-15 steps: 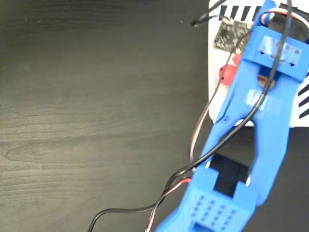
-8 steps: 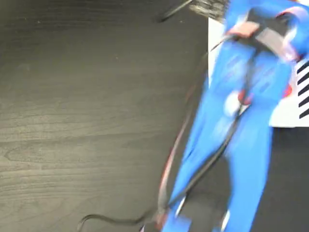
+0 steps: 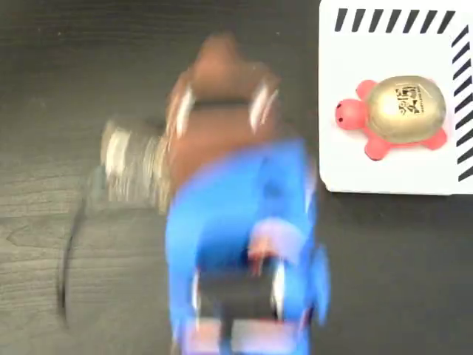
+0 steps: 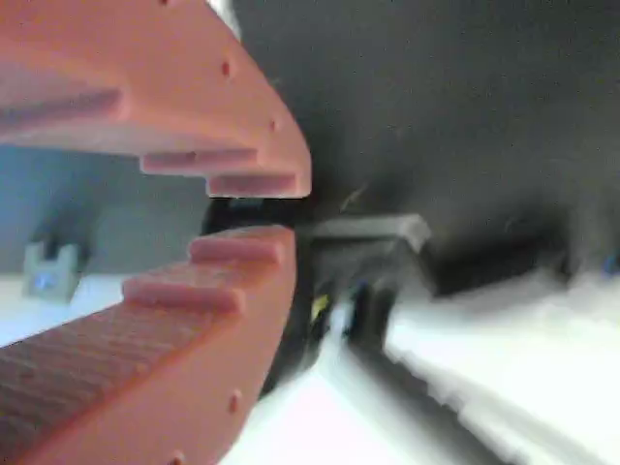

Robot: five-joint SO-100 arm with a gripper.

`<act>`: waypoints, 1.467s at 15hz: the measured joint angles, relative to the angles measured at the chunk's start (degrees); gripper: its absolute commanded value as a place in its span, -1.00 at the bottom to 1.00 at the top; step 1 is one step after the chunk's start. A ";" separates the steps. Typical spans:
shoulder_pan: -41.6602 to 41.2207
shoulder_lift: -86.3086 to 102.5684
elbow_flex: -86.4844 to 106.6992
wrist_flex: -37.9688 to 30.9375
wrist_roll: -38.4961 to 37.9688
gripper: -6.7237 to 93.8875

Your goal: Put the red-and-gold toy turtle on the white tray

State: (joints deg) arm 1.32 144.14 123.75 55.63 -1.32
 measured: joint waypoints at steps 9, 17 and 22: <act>-2.90 41.66 36.65 17.75 2.99 -0.86; -2.02 41.84 44.03 17.40 3.43 -0.86; -2.02 41.84 44.03 17.40 3.43 -0.86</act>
